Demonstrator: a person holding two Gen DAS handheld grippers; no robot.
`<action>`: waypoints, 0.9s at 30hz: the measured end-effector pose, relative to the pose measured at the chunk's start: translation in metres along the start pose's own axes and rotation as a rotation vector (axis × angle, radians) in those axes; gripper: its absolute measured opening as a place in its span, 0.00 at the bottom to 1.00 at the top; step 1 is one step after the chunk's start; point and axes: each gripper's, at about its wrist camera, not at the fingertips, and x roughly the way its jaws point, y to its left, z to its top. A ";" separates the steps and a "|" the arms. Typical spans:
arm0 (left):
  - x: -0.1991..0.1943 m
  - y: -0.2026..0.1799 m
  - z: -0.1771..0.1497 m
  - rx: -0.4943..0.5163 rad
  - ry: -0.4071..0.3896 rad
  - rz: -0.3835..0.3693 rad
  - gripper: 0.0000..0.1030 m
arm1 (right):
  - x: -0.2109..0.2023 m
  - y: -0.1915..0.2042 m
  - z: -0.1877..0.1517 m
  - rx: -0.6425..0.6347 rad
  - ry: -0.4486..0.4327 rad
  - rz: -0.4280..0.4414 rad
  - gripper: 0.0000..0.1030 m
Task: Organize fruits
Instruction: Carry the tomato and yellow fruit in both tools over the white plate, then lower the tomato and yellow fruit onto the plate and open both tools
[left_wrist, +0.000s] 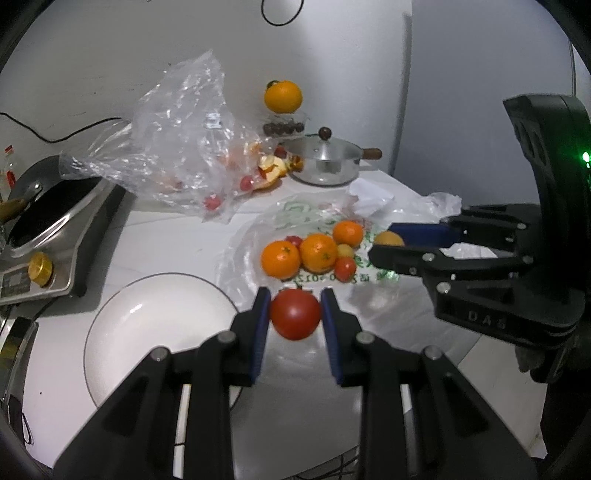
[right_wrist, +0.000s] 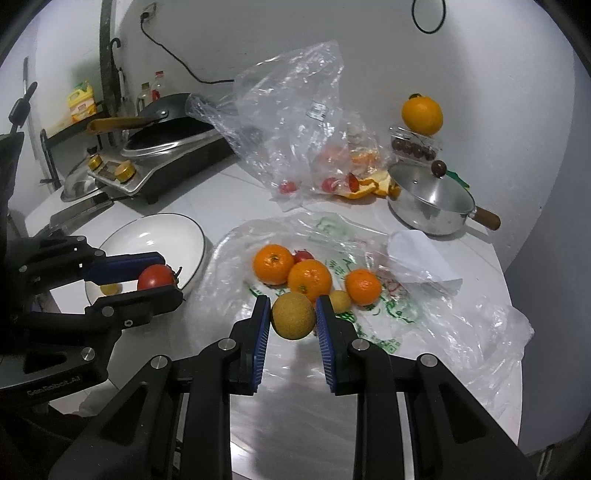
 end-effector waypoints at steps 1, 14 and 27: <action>-0.002 0.002 -0.001 -0.003 -0.002 0.001 0.27 | 0.000 0.003 0.001 -0.003 0.000 0.001 0.26; -0.021 0.038 -0.019 -0.039 -0.014 0.016 0.27 | 0.004 0.045 0.010 -0.054 0.008 0.013 0.26; -0.030 0.085 -0.043 -0.107 -0.004 0.064 0.27 | 0.022 0.087 0.019 -0.102 0.029 0.047 0.26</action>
